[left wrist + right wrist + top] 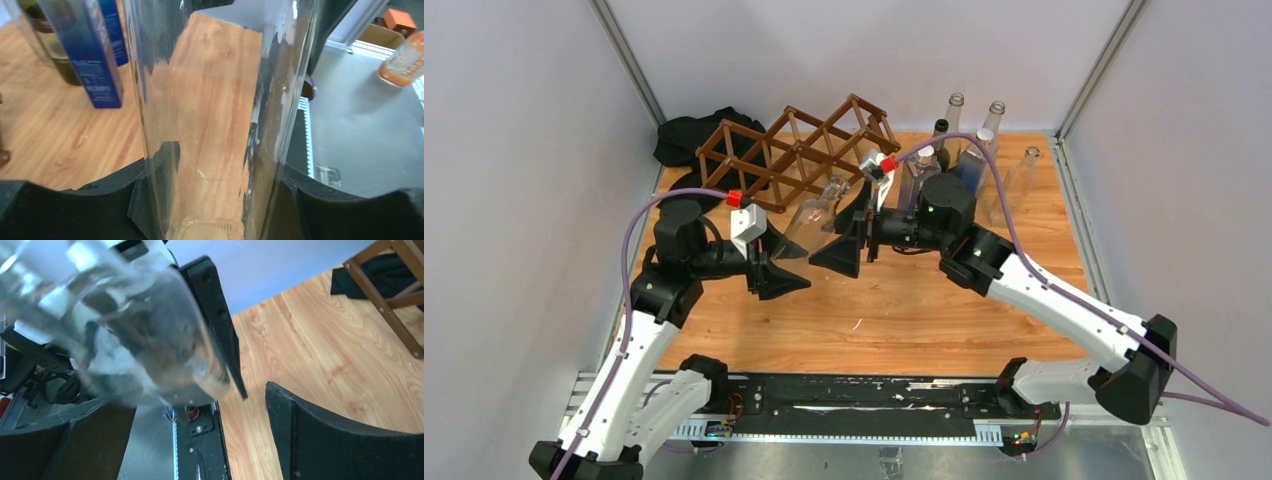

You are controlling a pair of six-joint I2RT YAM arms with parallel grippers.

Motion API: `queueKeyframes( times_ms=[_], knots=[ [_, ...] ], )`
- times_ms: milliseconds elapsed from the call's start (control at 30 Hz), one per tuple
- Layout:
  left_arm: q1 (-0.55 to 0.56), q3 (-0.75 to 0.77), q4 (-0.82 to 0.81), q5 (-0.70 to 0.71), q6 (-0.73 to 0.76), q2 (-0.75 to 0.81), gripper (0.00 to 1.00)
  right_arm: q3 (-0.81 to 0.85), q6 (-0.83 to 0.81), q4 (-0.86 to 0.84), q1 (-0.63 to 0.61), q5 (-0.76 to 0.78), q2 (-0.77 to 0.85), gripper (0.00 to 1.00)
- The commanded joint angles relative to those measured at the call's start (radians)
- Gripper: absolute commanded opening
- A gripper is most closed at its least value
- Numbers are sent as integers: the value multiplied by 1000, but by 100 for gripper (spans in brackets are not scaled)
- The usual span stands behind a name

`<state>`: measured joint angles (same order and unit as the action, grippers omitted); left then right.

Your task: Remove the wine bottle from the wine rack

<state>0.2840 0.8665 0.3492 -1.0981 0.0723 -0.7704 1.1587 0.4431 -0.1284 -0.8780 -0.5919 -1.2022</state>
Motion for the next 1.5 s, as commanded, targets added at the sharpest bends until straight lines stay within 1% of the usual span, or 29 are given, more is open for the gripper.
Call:
queueKeyframes(
  times_ms=[0, 200, 233, 267, 300, 333, 400, 433, 467, 500, 533, 633, 733, 867, 900, 1000, 1067, 1167, 1267, 1333, 1467],
  knots=[
    [6, 49, 28, -141, -6, 5, 0, 65, -30, -156, -55, 27, -68, 100],
    [6, 82, 164, -181, 96, -22, 0, 96, -43, -211, -95, 35, -140, 100],
    [6, 91, 190, -183, 116, -26, 0, 96, -46, -208, -96, 41, -142, 96],
    [6, 99, 218, -183, 135, -32, 5, 93, -52, -206, -95, 40, -142, 87],
    [6, 111, 246, -178, 153, -40, 14, 95, -60, -191, -96, 37, -141, 71],
    [6, 125, 277, -162, 172, -47, 26, 100, -69, -166, -96, 33, -139, 54],
    [6, 159, 354, -127, 217, -70, 58, 115, -88, -89, -95, 49, -134, 20],
    [6, 176, 393, -91, 244, -83, 77, 116, -109, -51, -97, 74, -127, 8],
    [6, 190, 416, -74, 260, -89, 94, 110, -118, -21, -96, 88, -114, 1],
    [6, 198, 429, -31, 267, -94, 99, 97, -140, 2, -96, 116, -96, 0],
    [5, 205, 439, 2, 273, -101, 100, 74, -157, 24, -94, 157, -69, 0],
    [6, 223, 469, 102, 292, -114, 100, 19, -196, 97, -84, 251, 4, 0],
    [6, 245, 530, 205, 357, -143, 100, -48, -219, 196, -42, 347, 84, 0],
    [-7, 236, 549, 433, 453, -200, 100, -148, -245, 295, 17, 525, 189, 0],
    [-29, 234, 547, 454, 459, -219, 100, -173, -247, 315, 36, 567, 211, 0],
    [-130, 237, 512, 454, 435, -269, 100, -243, -247, 356, 115, 672, 261, 0],
    [-193, 238, 459, 482, 410, -292, 100, -285, -241, 379, 180, 732, 281, 0],
    [-254, 216, 373, 530, 381, -298, 100, -324, -232, 385, 261, 786, 290, 0],
    [-281, 179, 288, 570, 366, -299, 100, -335, -245, 369, 306, 860, 260, 0],
    [-316, 153, 257, 581, 359, -300, 100, -335, -255, 342, 333, 877, 231, 0],
    [-349, 105, 182, 584, 334, -302, 100, -333, -268, 270, 372, 900, 168, 0]
  ],
)
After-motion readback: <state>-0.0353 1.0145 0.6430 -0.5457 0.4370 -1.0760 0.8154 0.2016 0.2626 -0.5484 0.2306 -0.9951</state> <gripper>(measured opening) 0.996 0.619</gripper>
